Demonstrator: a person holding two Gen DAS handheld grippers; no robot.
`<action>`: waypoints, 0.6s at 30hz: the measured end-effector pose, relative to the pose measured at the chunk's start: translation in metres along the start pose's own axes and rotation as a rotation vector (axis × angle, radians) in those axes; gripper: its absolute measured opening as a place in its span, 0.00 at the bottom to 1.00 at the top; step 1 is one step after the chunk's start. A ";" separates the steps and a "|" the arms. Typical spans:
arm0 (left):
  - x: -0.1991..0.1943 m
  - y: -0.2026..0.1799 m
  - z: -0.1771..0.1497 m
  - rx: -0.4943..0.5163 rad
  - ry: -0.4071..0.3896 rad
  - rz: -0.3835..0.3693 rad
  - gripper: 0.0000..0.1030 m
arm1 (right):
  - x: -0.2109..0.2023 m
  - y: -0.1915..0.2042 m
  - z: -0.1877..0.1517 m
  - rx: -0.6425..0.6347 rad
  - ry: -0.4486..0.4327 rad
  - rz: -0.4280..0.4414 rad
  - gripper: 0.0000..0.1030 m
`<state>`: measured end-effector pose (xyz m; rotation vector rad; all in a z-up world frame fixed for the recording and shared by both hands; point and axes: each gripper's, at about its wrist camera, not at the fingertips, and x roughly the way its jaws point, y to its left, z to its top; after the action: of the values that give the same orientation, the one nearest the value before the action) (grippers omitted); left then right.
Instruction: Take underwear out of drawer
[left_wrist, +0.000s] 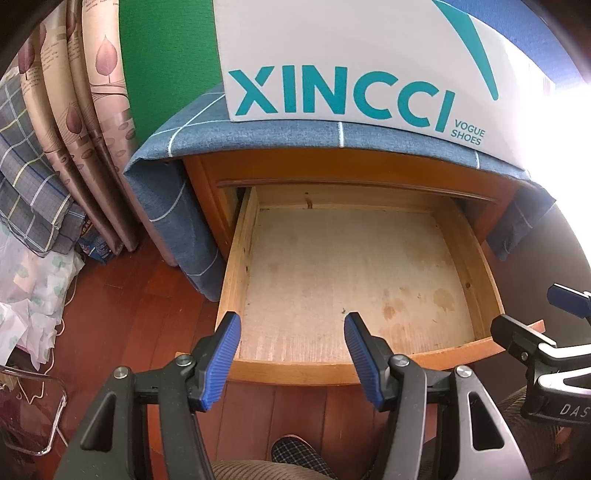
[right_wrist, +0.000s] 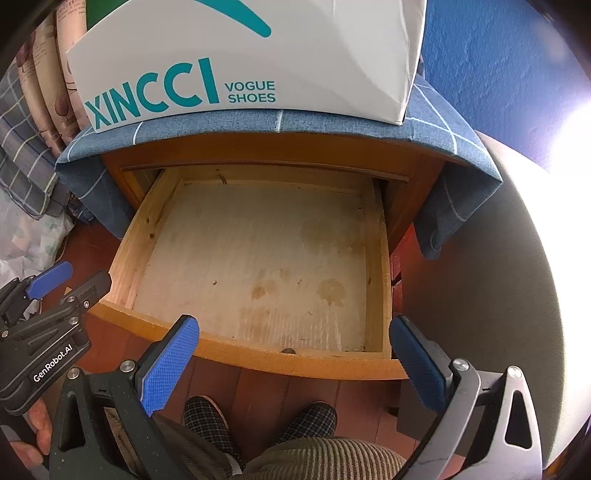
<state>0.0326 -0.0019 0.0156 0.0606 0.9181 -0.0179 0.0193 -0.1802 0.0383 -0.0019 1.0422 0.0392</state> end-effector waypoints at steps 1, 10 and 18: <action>0.000 0.000 0.000 0.000 0.000 -0.003 0.58 | 0.000 0.000 0.000 -0.001 0.001 0.000 0.99; 0.000 0.000 0.000 0.003 0.001 -0.008 0.58 | 0.001 0.001 -0.001 -0.007 0.002 -0.006 0.99; 0.000 0.000 0.000 0.007 -0.002 -0.014 0.58 | 0.002 0.002 -0.001 -0.011 0.006 -0.010 0.99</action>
<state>0.0325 -0.0019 0.0153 0.0607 0.9161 -0.0341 0.0197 -0.1779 0.0363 -0.0176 1.0483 0.0356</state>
